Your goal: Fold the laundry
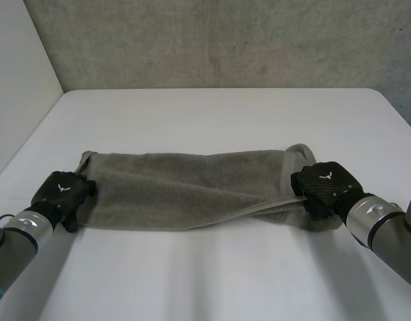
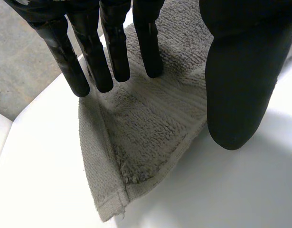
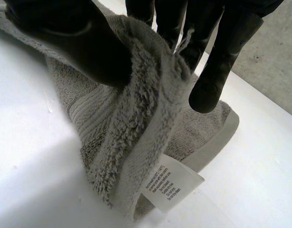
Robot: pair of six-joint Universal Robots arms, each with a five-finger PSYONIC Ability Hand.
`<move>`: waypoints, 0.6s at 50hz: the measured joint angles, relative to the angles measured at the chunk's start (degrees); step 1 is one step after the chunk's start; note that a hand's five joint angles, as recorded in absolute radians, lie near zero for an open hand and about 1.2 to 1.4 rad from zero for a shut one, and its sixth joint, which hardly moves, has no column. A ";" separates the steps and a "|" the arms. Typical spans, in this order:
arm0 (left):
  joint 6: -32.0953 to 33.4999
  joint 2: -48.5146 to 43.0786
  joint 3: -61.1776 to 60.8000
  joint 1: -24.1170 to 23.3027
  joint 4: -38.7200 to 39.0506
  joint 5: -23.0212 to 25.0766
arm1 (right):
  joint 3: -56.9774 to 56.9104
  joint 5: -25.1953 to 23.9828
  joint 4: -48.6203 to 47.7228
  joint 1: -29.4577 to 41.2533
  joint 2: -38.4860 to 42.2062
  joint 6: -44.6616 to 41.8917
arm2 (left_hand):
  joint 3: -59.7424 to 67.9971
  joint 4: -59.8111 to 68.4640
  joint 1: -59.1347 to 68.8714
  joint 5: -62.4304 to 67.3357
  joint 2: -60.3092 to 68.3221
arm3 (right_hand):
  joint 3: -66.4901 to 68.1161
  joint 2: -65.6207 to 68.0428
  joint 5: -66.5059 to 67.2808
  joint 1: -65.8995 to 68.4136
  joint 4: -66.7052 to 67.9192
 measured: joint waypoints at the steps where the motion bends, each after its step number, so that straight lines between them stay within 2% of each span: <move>1: 0.68 -0.01 -0.04 0.00 -0.10 0.00 | -0.01 0.00 0.00 0.01 0.00 0.00 | -0.15 -0.12 -0.17 -0.11 -0.16 | 0.00 0.00 0.00 0.00 0.00; 11: 2.51 0.56 -0.62 0.00 -0.59 0.27 | -0.03 0.00 0.00 0.01 0.08 0.00 | -0.28 -0.25 -0.34 -0.16 -0.27 | 0.00 0.00 0.00 0.00 0.00; 17: 2.38 1.72 -1.31 -0.06 -0.93 0.76 | -0.04 0.00 0.00 0.01 0.09 0.00 | -14.61 -14.48 -14.22 -14.57 -14.57 | 0.00 0.00 0.00 0.00 0.00; 21: 2.39 1.88 -1.42 -0.07 -1.04 1.08 | -0.05 0.00 -0.01 0.01 0.10 0.00 | -16.71 -16.53 -16.47 -16.48 -16.61 | 0.00 0.00 0.00 0.00 0.00; 23: 2.38 1.85 -1.43 -0.07 -1.03 1.23 | -0.05 0.00 0.00 0.01 0.09 0.00 | -12.22 -12.25 -11.36 -11.94 -12.09 | 0.00 0.00 0.00 0.00 0.00; 27: 2.25 1.64 -1.41 -0.01 -0.89 1.43 | -0.01 0.00 0.00 0.01 0.09 0.00 | 17.78 17.88 17.88 18.12 17.94 | 0.00 0.00 0.00 0.00 0.00; 30: 2.16 1.44 -1.37 0.08 -0.69 1.51 | 0.01 -0.01 0.00 0.02 0.10 0.00 | 25.26 25.39 25.18 25.38 25.37 | 0.00 0.00 0.00 0.00 0.00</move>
